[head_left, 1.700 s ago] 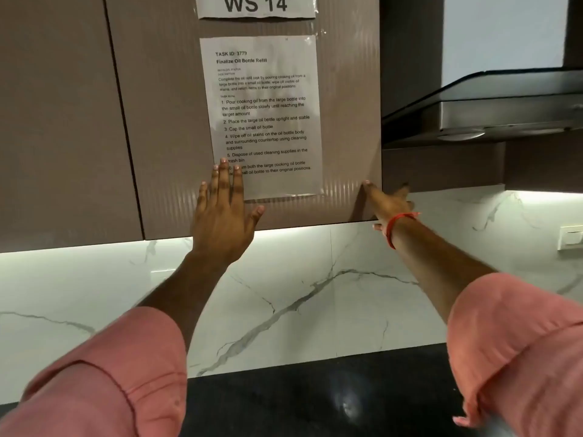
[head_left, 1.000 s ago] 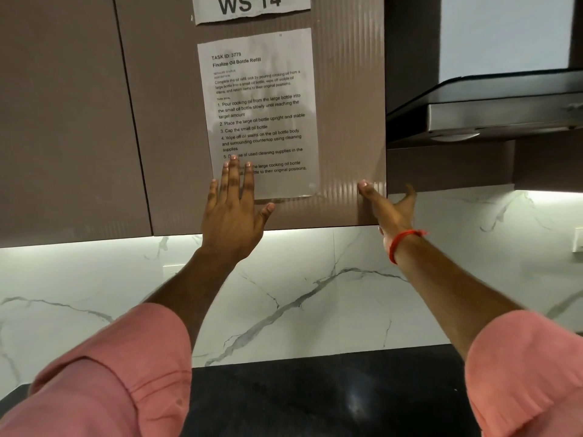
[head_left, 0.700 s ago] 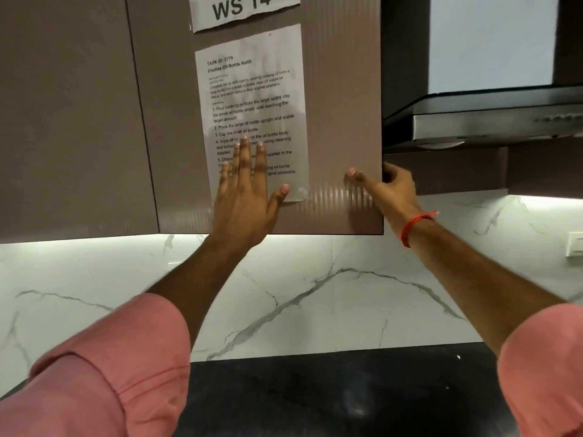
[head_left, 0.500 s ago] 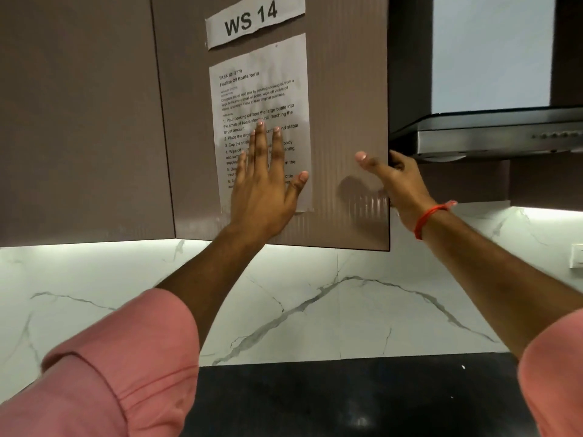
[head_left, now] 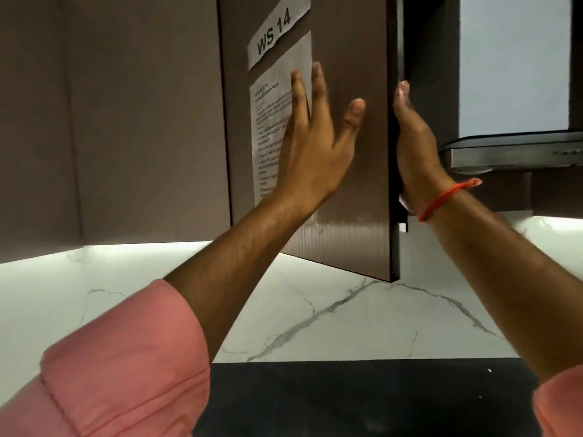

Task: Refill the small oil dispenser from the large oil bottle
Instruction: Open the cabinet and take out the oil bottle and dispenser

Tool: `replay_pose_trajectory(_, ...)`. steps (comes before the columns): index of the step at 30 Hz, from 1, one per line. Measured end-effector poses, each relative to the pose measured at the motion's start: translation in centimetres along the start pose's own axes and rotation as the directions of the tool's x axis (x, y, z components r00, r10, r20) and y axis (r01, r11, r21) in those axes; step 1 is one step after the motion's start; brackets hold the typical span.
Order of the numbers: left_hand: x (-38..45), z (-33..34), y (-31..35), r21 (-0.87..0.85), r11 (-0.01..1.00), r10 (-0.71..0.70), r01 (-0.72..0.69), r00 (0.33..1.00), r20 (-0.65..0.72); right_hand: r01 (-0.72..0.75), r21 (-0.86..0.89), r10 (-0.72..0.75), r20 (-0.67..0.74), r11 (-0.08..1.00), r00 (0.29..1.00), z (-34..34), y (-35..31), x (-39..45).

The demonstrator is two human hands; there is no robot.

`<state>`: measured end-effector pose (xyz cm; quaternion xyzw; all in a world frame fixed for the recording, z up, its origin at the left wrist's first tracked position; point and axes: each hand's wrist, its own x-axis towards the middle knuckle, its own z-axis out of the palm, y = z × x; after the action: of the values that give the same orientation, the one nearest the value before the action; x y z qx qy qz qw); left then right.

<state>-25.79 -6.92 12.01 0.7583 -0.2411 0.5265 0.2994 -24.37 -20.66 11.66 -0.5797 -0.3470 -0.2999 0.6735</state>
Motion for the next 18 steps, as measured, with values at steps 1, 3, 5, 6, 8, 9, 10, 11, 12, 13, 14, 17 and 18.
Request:
replay_pose_trajectory(1, -0.2, -0.9, 0.7, -0.041, 0.999, -0.008, 0.008, 1.0, 0.003, 0.031, -0.011, -0.031, -0.028, 0.999, 0.999, 1.2, -0.7, -0.6)
replay_pose_trajectory(3, -0.8, -2.9, 1.8, -0.078, 0.997, -0.018, 0.018, 1.0, 0.001, 0.098, -0.036, -0.098, -0.007, 0.995, 0.995, 3.9, -1.8, -1.9)
replay_pose_trajectory(5, -1.7, -4.9, 2.4, -0.083, 0.996, -0.028, 0.028, 1.0, -0.001, 0.139, -0.005, -0.139, 0.06, 0.99, 0.988, 6.9, -2.8, -3.2)
replay_pose_trajectory(6, -2.0, -5.5, 2.5, -0.099, 0.994, -0.038, 0.038, 0.999, 0.001, 0.152, 0.025, -0.154, 0.087, 0.988, 0.984, 8.1, -3.1, -3.6)
replay_pose_trajectory(8, -2.8, -7.3, 2.3, -0.147, 0.987, -0.061, 0.059, 0.998, -0.008, 0.157, 0.069, -0.166, 0.154, 0.985, 0.974, 10.5, -3.4, -4.3)
replay_pose_trajectory(9, -3.3, -8.5, 2.1, -0.16, 0.985, -0.068, 0.065, 0.998, -0.017, 0.155, 0.092, -0.17, 0.19, 0.984, 0.967, 11.7, -3.4, -4.4)
replay_pose_trajectory(10, -3.6, -9.7, 1.8, -0.16, 0.985, -0.071, 0.065, 0.997, -0.032, 0.156, 0.101, -0.175, 0.222, 0.983, 0.959, 12.9, -3.3, -4.5)
replay_pose_trajectory(11, -3.9, -10.8, 1.6, -0.151, 0.986, -0.076, 0.068, 0.996, -0.047, 0.161, 0.091, -0.179, 0.251, 0.983, 0.951, 13.9, -3.2, -4.6)
replay_pose_trajectory(12, -4.2, -12.0, 1.3, -0.14, 0.987, -0.089, 0.078, 0.994, -0.068, 0.164, 0.082, -0.181, 0.277, 0.983, 0.944, 15.0, -3.0, -4.6)
replay_pose_trajectory(13, -4.6, -13.1, 0.9, -0.129, 0.987, -0.111, 0.099, 0.99, -0.089, 0.162, 0.08, -0.179, 0.308, 0.984, 0.934, 15.9, -2.9, -4.7)
replay_pose_trajectory(14, -4.9, -14.1, 0.5, -0.132, 0.983, -0.143, 0.129, 0.984, -0.108, 0.161, 0.075, -0.177, 0.342, 0.984, 0.923, 16.8, -2.7, -4.8)
replay_pose_trajectory(17, -6.0, -17.1, -0.6, -0.145, 0.967, -0.229, 0.208, 0.962, -0.151, 0.19, -0.016, -0.166, 0.417, 0.982, 0.893, 19.5, -2.0, -5.5)
replay_pose_trajectory(18, -6.3, -18.1, -1.2, -0.114, 0.967, -0.246, 0.23, 0.955, -0.162, 0.21, -0.043, -0.171, 0.434, 0.977, 0.884, 20.4, -1.8, -5.9)
